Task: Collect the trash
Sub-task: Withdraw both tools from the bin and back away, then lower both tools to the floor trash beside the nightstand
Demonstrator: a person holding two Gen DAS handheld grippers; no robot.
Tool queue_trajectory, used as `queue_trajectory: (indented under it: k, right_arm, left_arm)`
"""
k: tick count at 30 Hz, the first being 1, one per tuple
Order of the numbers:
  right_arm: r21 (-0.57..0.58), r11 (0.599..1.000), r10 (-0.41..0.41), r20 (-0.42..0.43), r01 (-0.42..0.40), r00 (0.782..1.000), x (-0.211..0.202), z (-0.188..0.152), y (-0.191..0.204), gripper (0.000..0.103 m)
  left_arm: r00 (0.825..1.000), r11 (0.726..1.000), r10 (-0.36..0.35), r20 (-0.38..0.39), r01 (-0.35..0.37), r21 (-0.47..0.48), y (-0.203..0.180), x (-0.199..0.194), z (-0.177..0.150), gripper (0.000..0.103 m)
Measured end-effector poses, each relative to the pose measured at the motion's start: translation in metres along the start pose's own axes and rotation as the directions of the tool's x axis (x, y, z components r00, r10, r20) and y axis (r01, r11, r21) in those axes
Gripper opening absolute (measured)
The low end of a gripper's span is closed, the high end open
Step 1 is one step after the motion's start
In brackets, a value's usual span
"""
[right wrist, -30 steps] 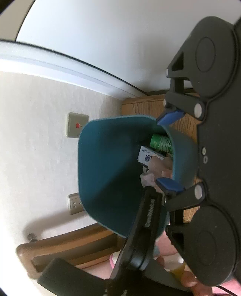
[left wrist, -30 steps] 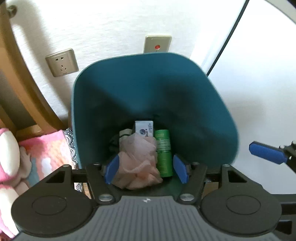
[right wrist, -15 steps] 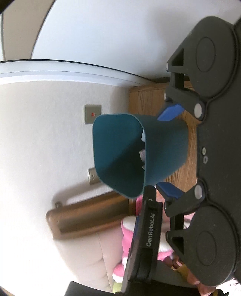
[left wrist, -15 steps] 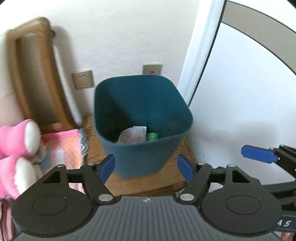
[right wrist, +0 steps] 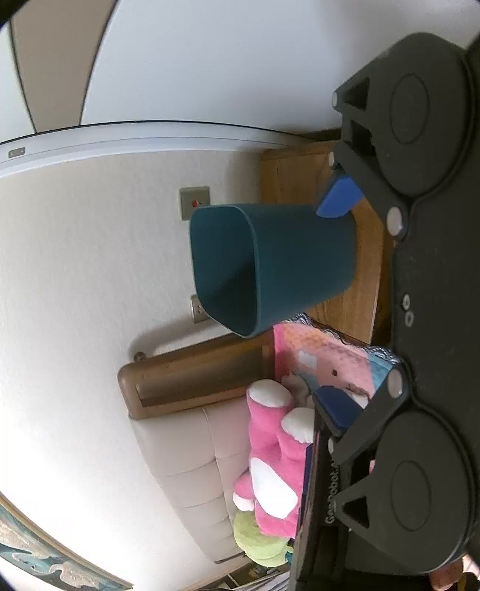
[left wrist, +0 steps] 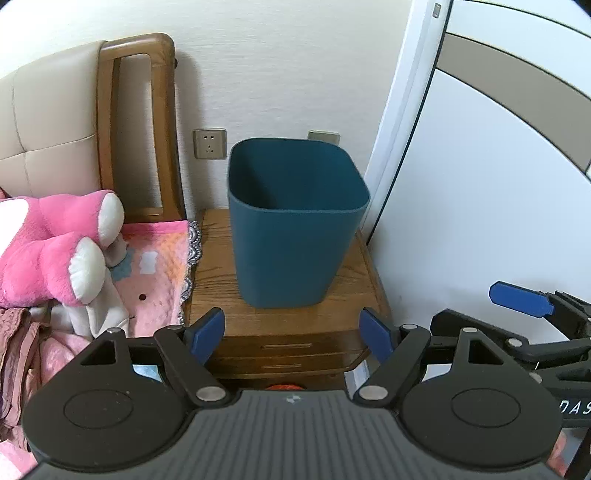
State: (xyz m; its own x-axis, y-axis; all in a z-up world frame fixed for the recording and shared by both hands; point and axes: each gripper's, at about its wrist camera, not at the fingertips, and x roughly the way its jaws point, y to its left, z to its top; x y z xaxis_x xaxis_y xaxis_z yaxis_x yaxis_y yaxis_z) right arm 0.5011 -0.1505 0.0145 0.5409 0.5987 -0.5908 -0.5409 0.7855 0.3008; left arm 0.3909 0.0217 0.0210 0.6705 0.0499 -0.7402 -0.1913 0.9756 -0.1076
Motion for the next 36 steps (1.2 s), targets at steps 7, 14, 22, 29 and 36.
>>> queue_trajectory:
  k: [7,14,22,29,36]
  right_arm:
    - [0.008,1.0,-0.029,-0.002,0.029,1.0,0.016,-0.07,0.0,0.103]
    - [0.023,0.998,-0.06,-0.064,0.061,0.996,0.041,-0.147,-0.016,0.103]
    - [-0.014,0.994,-0.108,-0.225,0.108,0.968,0.1,-0.277,-0.064,0.103]
    - [-0.016,0.987,-0.155,-0.363,0.16,0.919,0.157,-0.414,-0.104,0.102]
    - [0.054,0.969,-0.183,-0.492,0.24,0.851,0.2,-0.534,-0.13,0.095]
  left_arm:
    - [0.999,0.998,-0.03,0.023,0.029,0.051,0.018,0.02,-0.055,0.082]
    - [0.997,0.997,-0.07,0.029,0.069,0.026,0.03,0.065,-0.116,0.103]
    - [0.995,0.997,-0.052,-0.083,0.046,-0.066,0.042,0.162,-0.208,0.103]
    - [0.987,0.995,-0.021,-0.161,0.005,-0.103,0.05,0.25,-0.31,0.103]
    - [0.954,0.992,0.014,-0.301,-0.05,-0.112,0.053,0.327,-0.402,0.103]
